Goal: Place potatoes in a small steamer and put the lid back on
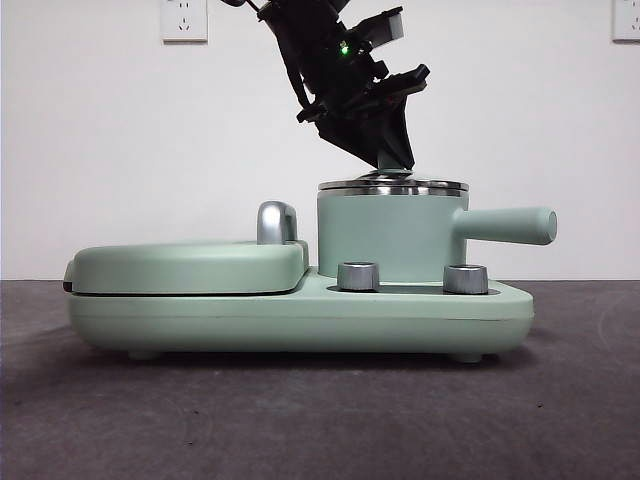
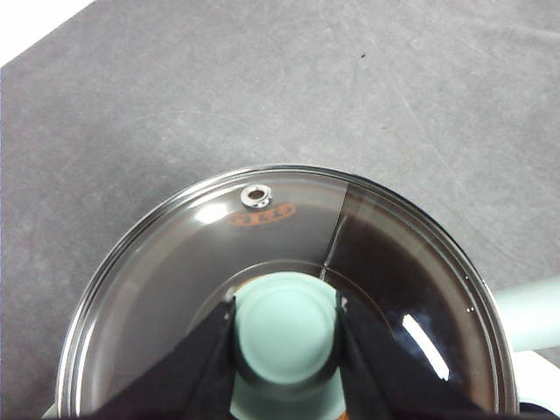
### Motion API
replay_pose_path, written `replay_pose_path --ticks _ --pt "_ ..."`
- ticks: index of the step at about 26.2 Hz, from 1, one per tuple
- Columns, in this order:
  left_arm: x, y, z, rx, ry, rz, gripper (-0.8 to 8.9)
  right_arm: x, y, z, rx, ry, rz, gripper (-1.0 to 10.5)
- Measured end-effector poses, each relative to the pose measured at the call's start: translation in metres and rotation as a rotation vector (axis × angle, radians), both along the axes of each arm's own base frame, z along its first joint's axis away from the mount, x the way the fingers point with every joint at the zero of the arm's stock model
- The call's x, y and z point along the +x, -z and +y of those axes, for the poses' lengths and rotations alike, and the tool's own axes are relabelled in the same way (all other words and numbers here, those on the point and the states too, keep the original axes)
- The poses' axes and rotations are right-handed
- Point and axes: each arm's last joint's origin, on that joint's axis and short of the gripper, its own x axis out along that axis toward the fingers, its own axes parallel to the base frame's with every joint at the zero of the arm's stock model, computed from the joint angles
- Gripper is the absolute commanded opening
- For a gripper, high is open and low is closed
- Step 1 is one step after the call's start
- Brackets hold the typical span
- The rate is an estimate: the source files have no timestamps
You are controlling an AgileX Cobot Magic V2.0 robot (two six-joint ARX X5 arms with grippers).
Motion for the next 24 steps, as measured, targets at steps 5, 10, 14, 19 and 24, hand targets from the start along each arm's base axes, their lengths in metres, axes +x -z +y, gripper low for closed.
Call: replay_pose_path --ticks 5,10,14,19,24 --pt "-0.0002 0.0008 0.0001 0.001 -0.003 0.008 0.16 0.0000 0.0000 0.0000 0.000 0.001 0.000 4.5" --pt "-0.0001 0.0008 0.0001 -0.016 -0.025 0.028 0.16 0.0000 0.0000 0.0000 0.000 0.001 0.000 4.5" --pt "0.0000 0.0008 0.0002 -0.014 -0.039 0.028 0.16 0.0000 0.0000 0.0000 0.000 0.001 0.000 4.5" --pt "-0.0005 0.0010 0.0000 -0.009 -0.046 0.029 0.30 0.0000 0.0000 0.0000 0.000 0.001 0.000 4.5" --pt "-0.0004 0.0015 -0.0002 -0.014 -0.048 0.037 3.21 0.0000 0.0000 0.0000 0.000 0.001 0.000 4.5"
